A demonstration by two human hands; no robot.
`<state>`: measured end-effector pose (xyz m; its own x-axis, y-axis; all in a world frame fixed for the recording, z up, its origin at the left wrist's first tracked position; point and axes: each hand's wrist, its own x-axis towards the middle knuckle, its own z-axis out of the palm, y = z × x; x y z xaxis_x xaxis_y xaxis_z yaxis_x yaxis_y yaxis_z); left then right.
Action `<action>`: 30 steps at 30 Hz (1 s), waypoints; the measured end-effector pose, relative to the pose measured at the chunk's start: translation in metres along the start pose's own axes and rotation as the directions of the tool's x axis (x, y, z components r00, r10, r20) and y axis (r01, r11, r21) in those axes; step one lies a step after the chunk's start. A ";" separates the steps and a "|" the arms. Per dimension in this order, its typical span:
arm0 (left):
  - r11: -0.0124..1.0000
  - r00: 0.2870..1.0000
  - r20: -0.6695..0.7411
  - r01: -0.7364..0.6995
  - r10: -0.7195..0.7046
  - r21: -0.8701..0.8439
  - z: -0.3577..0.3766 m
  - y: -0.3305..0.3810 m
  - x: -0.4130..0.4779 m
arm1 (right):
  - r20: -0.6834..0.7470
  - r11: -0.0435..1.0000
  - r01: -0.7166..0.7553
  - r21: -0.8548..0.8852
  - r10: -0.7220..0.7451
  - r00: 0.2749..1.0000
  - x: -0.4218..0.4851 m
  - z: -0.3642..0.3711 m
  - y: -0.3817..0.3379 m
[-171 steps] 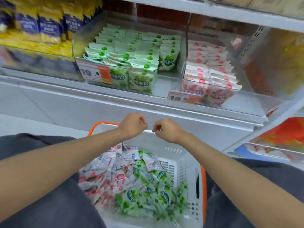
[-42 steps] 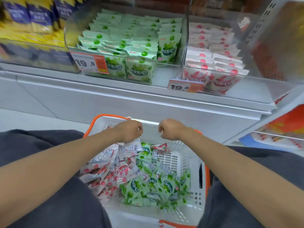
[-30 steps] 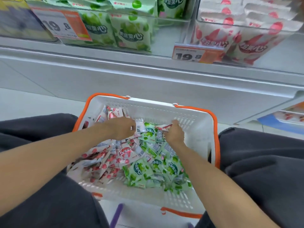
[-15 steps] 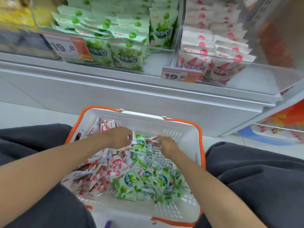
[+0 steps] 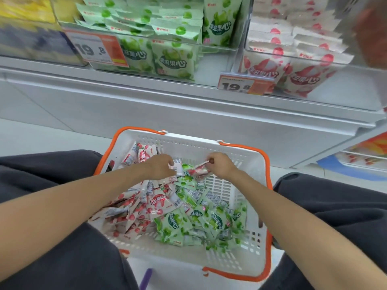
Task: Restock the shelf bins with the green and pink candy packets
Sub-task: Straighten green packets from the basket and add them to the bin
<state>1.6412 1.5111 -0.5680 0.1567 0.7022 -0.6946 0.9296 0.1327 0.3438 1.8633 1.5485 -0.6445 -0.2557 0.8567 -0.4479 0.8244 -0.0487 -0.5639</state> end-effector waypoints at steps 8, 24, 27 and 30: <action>0.716 0.902 -0.429 -0.333 0.051 -0.614 -0.024 0.078 -0.036 | -0.055 0.597 0.006 0.802 0.063 0.996 -0.079 -0.091 -0.080; 0.547 0.714 -0.697 -0.562 -0.056 -0.620 -0.032 0.188 -0.067 | -0.645 0.814 0.236 0.530 0.207 0.736 -0.133 -0.155 -0.091; 0.505 0.806 -0.592 -0.519 0.021 -0.689 -0.044 0.196 -0.069 | -0.651 0.907 0.247 0.341 0.038 0.758 -0.144 -0.178 -0.081; 0.498 0.826 -0.546 -0.534 0.138 -0.683 -0.067 0.199 -0.076 | -0.537 0.953 0.229 0.199 -0.089 0.839 -0.155 -0.205 -0.080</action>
<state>1.7916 1.5310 -0.4044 0.0755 0.9805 -0.1815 0.1514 0.1687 0.9740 1.9404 1.5248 -0.3874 -0.0168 0.9987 0.0475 0.6262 0.0476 -0.7782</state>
